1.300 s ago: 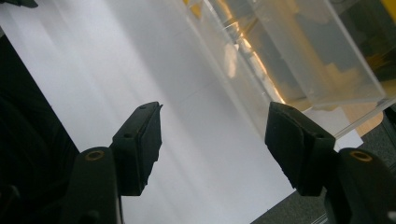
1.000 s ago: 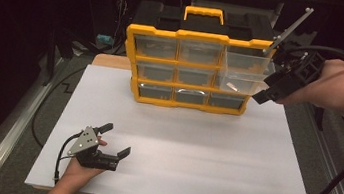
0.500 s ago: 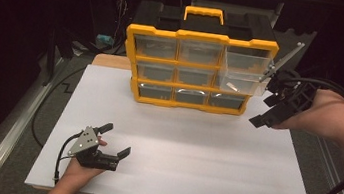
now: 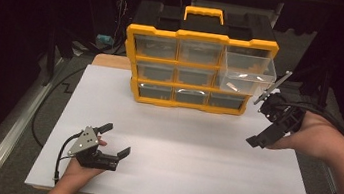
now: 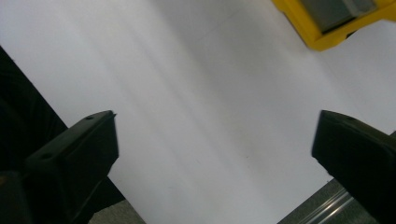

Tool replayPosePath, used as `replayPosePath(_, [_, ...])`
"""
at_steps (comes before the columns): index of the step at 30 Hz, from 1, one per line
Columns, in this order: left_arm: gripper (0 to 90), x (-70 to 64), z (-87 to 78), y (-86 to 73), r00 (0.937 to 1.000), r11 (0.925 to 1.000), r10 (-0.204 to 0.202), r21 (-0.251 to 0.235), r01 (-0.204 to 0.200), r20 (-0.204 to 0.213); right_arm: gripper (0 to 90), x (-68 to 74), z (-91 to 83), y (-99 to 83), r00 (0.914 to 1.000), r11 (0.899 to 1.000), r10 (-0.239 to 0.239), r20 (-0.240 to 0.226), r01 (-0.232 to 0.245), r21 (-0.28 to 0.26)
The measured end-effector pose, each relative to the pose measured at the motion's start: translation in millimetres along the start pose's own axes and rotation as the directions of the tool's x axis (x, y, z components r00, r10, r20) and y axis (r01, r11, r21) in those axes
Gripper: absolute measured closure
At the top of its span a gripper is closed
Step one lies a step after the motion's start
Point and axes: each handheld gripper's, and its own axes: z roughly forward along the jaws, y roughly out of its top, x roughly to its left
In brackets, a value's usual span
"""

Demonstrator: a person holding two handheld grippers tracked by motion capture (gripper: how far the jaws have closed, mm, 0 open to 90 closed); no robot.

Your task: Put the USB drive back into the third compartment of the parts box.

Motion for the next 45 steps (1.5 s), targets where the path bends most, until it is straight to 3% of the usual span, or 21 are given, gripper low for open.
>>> replayPosePath(5, [0.4, -0.4, -0.2, 0.0, 1.0000, 1.0000, 0.002, 0.001, -0.002, 0.001, 0.3, 7.6, 28.2, -5.9, 0.9999, 0.999, -0.001, 0.011, 0.001, 0.035])
replayPosePath(19, [0.4, -0.3, 0.0, -0.2, 1.0000, 1.0000, 0.003, 0.004, -0.003, 0.002, 0.3, 20.4, 103.3, -14.7, 0.9997, 0.996, -0.006, -0.023, 0.008, 0.091])
replayPosePath(34, [0.4, -0.1, -0.2, -0.1, 1.0000, 1.0000, 0.003, 0.002, -0.003, 0.000, 0.3, 27.7, 160.2, -18.1, 0.9997, 0.993, 0.016, -0.018, -0.014, 0.115])
replayPosePath(39, [0.4, 0.1, -0.3, -0.1, 1.0000, 1.0000, 0.003, 0.003, -0.003, -0.001, 0.3, 30.6, 174.1, -23.4, 0.9995, 0.996, 0.027, -0.017, -0.025, 0.080])
replayPosePath(45, [0.4, -0.4, 0.5, -0.1, 1.0000, 1.0000, 0.001, 0.005, -0.001, -0.001, 0.3, 32.2, 181.3, -32.3, 0.9976, 0.997, 0.068, -0.017, -0.068, -0.046])
